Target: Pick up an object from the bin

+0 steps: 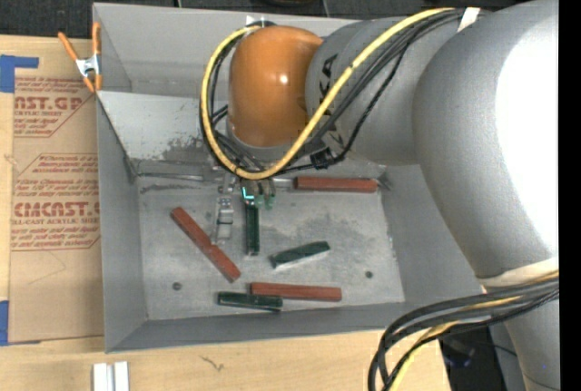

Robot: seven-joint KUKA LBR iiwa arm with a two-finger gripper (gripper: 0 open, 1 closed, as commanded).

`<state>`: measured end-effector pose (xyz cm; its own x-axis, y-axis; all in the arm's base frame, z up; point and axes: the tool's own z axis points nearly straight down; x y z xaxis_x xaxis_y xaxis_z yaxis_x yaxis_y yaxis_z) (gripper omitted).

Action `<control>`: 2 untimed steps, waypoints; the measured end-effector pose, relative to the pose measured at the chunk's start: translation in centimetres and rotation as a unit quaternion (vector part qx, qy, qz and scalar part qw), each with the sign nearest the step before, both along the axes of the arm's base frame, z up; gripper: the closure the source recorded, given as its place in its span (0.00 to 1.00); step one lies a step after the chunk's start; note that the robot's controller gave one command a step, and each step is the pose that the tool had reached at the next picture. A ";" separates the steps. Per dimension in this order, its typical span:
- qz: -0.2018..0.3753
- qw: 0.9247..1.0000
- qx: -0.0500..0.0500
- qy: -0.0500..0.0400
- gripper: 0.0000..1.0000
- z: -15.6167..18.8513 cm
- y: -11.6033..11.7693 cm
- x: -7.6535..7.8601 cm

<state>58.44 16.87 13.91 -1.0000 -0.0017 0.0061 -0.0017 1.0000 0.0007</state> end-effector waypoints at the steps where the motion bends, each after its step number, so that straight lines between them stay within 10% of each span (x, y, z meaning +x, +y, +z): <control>1: -0.001 1.000 0.001 -0.004 0.00 0.5 -0.1 0.2; 2: -0.062 0.998 0.001 -0.007 0.00 -4.3 0.2 -1.6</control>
Offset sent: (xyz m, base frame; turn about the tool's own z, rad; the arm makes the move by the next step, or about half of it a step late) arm -0.0274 0.0023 -0.0691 0.1801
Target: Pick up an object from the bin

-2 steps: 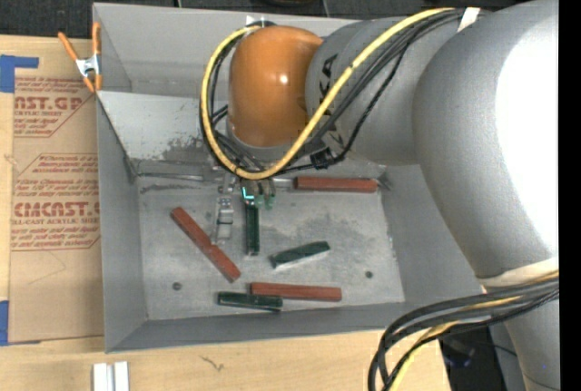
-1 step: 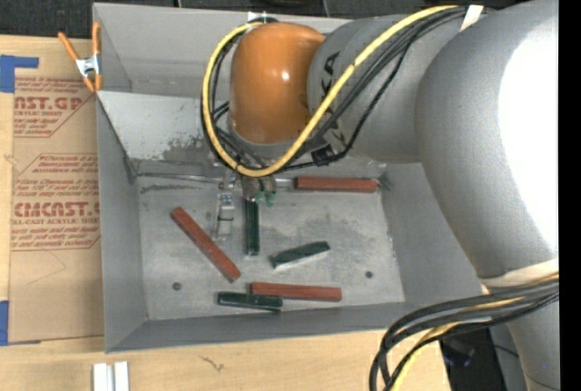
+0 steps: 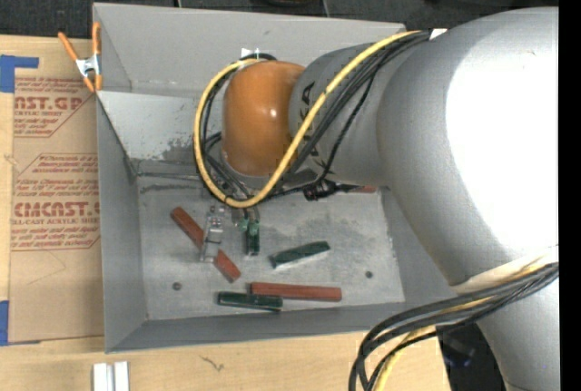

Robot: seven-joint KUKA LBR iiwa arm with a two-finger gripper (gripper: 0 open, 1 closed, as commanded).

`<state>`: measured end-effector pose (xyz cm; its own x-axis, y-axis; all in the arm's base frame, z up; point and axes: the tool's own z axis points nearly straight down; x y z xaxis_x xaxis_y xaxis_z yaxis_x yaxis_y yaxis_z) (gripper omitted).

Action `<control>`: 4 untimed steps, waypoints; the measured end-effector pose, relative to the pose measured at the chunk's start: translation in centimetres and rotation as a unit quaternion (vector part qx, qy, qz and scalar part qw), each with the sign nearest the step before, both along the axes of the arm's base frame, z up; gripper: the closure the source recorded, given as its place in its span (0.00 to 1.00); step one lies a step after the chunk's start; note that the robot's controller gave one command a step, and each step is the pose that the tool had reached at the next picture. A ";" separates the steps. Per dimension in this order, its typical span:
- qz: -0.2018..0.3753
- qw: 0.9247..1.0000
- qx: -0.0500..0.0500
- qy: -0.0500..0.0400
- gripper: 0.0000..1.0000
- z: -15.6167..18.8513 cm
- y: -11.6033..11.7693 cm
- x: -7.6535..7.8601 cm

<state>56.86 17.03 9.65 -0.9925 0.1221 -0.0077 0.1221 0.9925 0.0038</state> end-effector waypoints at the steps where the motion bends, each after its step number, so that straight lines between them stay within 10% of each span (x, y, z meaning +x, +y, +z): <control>1: -0.003 1.000 -0.002 0.006 0.00 -1.5 0.0 -1.0; 3: -0.076 0.997 -0.001 0.004 0.00 -2.3 0.2 -2.4; 4: -0.131 0.991 -0.001 0.005 1.00 -2.7 -0.2 -4.3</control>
Offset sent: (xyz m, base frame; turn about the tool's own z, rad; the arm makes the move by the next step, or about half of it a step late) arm -0.0299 -0.0024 0.0035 0.1516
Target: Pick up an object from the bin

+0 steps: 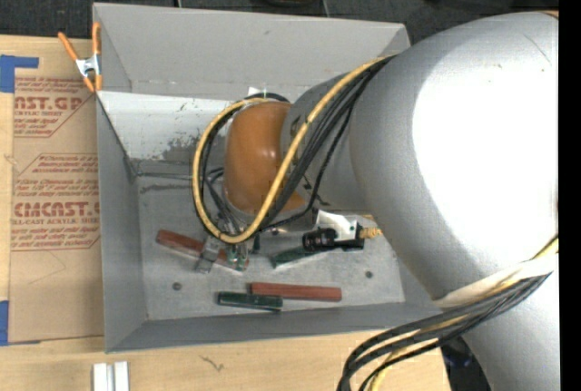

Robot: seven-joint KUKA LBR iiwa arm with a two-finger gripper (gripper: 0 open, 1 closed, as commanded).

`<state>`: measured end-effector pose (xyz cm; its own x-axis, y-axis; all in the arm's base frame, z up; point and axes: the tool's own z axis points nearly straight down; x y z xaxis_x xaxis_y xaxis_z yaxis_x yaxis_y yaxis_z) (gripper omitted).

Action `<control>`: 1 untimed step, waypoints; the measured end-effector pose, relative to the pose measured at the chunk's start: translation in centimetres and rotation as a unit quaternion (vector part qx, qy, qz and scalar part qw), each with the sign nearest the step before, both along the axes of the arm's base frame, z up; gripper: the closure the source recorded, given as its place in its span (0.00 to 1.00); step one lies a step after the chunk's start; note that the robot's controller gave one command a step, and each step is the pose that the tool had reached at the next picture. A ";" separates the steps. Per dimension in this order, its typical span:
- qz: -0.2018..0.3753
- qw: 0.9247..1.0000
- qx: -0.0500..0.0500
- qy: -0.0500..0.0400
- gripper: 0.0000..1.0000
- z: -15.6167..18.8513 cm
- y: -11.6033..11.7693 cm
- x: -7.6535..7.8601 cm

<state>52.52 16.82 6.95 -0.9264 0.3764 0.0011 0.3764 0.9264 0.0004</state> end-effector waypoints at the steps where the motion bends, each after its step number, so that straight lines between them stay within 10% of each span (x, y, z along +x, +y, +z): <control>1: 0.000 1.000 0.000 0.000 1.00 0.0 0.0 0.0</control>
Offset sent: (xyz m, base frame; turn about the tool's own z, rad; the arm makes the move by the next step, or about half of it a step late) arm -0.0001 -0.0001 0.0409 0.0000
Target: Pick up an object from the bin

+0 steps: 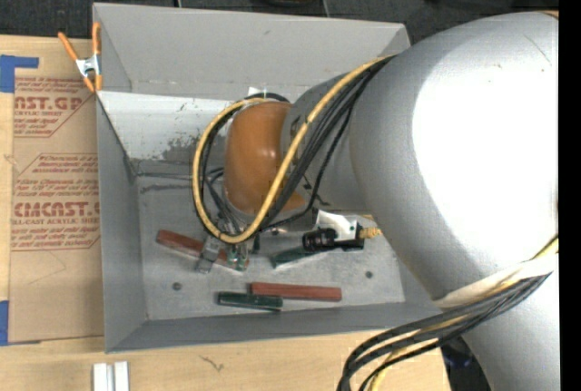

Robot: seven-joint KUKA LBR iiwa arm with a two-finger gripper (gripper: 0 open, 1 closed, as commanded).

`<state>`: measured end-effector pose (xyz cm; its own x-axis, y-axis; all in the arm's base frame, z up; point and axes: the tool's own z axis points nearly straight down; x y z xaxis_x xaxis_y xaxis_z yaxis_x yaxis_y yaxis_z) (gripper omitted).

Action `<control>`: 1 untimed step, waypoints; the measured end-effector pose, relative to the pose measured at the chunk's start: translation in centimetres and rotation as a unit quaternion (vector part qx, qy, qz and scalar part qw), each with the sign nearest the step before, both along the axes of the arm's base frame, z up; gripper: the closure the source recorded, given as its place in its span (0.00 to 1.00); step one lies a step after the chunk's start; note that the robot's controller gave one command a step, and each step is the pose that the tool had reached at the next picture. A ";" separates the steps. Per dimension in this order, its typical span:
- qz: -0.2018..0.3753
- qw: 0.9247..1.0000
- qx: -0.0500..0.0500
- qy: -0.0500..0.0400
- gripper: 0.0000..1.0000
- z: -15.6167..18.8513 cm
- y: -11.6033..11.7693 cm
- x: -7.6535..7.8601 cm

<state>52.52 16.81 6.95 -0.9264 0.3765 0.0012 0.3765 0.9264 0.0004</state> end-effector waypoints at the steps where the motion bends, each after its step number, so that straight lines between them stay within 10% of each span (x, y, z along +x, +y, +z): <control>1: 0.000 1.000 -0.001 0.002 1.00 0.3 0.0 -0.1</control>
Offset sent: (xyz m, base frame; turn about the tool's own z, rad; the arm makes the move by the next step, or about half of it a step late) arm 0.0001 0.0000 0.0085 0.0000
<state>52.43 16.79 7.22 -0.9264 0.3766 0.0037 0.3766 0.9264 -0.0018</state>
